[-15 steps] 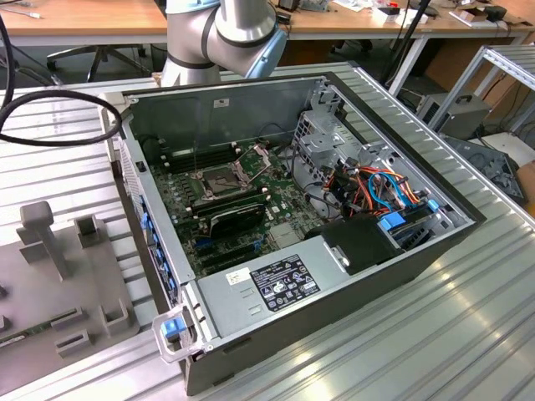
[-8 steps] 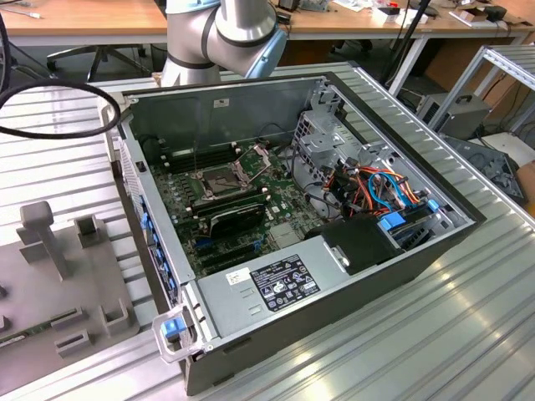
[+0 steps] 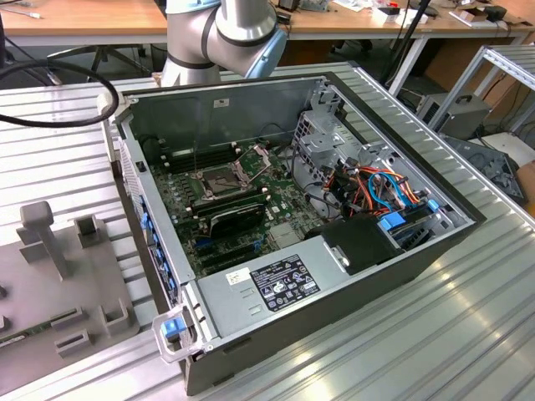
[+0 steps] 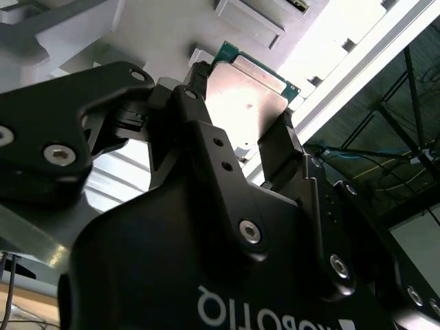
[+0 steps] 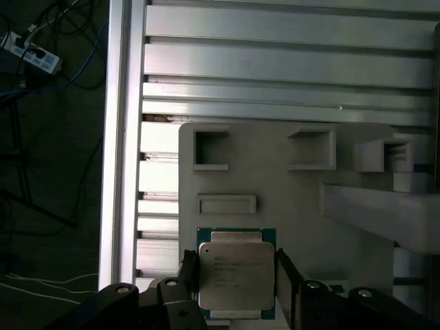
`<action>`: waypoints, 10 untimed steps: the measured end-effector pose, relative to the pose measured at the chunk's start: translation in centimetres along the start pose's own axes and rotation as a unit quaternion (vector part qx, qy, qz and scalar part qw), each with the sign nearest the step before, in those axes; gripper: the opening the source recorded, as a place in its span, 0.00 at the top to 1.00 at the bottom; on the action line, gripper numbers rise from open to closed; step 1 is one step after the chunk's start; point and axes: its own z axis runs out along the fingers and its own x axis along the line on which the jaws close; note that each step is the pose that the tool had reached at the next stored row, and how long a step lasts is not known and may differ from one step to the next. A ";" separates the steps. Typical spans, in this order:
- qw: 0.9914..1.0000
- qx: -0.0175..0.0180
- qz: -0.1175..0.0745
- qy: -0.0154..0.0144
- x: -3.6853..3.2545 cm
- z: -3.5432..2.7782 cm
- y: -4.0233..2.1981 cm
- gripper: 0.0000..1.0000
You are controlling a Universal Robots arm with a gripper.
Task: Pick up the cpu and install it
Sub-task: 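Pick up the cpu and move it towards the insertion slot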
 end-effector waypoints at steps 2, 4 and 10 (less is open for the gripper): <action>1.000 0.000 0.000 0.000 -0.01 -0.28 0.01 0.45; 1.000 0.000 0.000 0.000 -0.01 -0.53 0.02 0.45; 1.000 0.000 0.000 0.000 -0.06 -1.78 0.05 0.45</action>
